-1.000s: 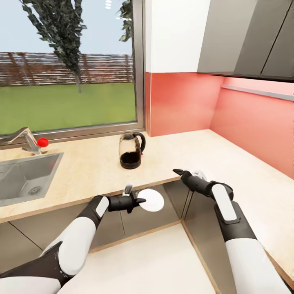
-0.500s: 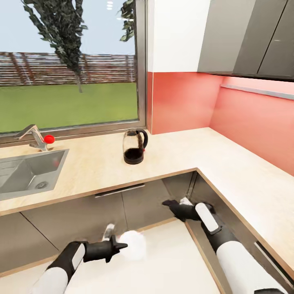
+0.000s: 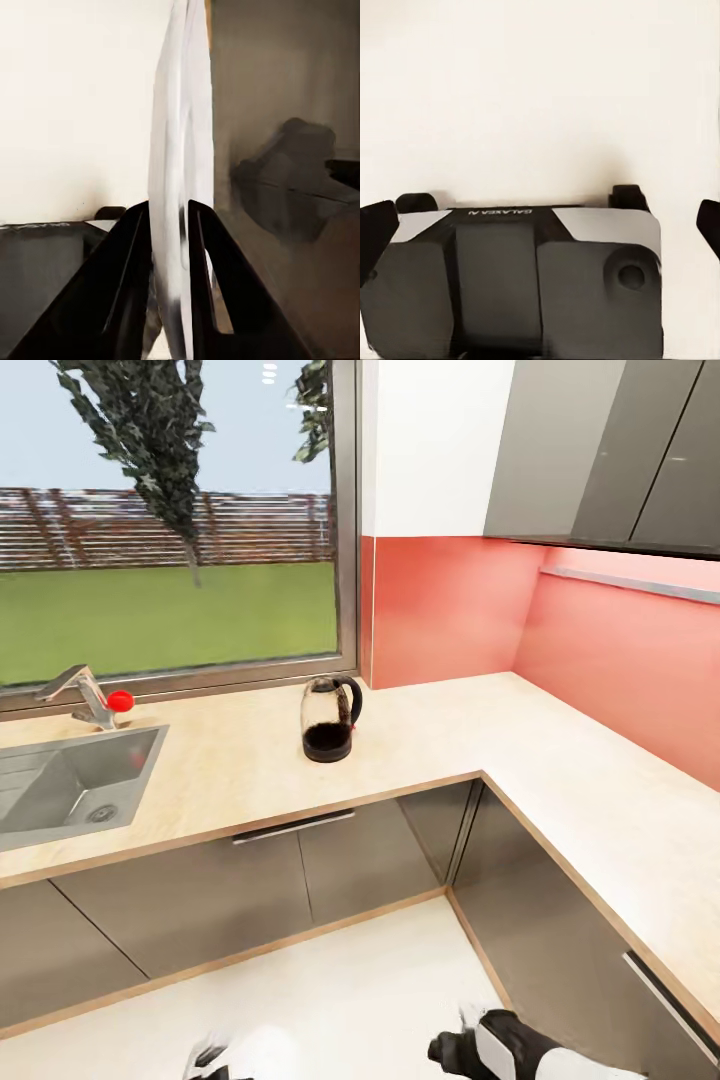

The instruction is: Set up a coffee station on the kitchen countertop: keep the coffee maker on the countertop, move the bottle of coffee from the kitchen shelf to the counter next to the coffee maker, place a paper coffee filter on top of the coffee maker, put the saucer next to the coffee maker with the coffee cup on the saucer, and place the electric kettle next to the coffee maker.

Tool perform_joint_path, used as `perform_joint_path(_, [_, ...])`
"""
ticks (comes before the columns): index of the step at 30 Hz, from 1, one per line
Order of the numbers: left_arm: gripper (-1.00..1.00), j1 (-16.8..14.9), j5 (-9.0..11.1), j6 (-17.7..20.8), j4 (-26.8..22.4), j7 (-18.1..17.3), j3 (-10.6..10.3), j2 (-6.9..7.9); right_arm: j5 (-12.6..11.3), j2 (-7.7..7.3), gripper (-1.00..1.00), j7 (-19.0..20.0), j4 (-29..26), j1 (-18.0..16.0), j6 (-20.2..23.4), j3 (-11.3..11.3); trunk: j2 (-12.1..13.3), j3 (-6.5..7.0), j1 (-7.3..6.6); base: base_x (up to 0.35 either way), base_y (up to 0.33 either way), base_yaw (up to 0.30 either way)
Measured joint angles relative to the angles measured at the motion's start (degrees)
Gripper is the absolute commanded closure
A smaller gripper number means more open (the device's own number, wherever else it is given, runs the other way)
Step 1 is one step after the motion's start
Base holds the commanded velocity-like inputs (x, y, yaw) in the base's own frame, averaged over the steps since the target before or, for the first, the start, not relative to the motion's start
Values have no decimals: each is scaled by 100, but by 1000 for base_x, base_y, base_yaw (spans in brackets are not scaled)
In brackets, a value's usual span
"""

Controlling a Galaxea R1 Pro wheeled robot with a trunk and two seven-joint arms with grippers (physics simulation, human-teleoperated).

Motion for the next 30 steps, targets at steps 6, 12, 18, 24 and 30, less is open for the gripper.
perform_joint_path(6, [100, 191, -126, -604, 1, 1236, 9, 133, 907, -49, -100, 616, 300, 526, -570, 134, 0, 1, 0, 0, 0, 0])
perform_joint_path(12, [100, 221, -131, -1080, 10, 1795, 5, 286, 993, -65, -100, 656, 332, 677, -868, 138, 0, 1, 0, 0, 0, 0])
perform_joint_path(18, [100, 390, -395, -1318, 9, 2349, 1, 315, 1002, -56, -100, 623, 336, 693, -1040, 139, 0, -6, 1, 0, 0, 79])
perform_joint_path(24, [100, 410, -756, -1341, 8, 2807, 2, 288, 1000, -56, -100, 608, 336, 702, -1054, 139, 0, -33, 1, 0, 0, 225])
perform_joint_path(30, [100, 411, -810, -1343, 9, 2930, 2, 284, 1000, -52, -100, 462, 337, 703, -1048, 139, 0, -48, 1, 0, 0, 268])
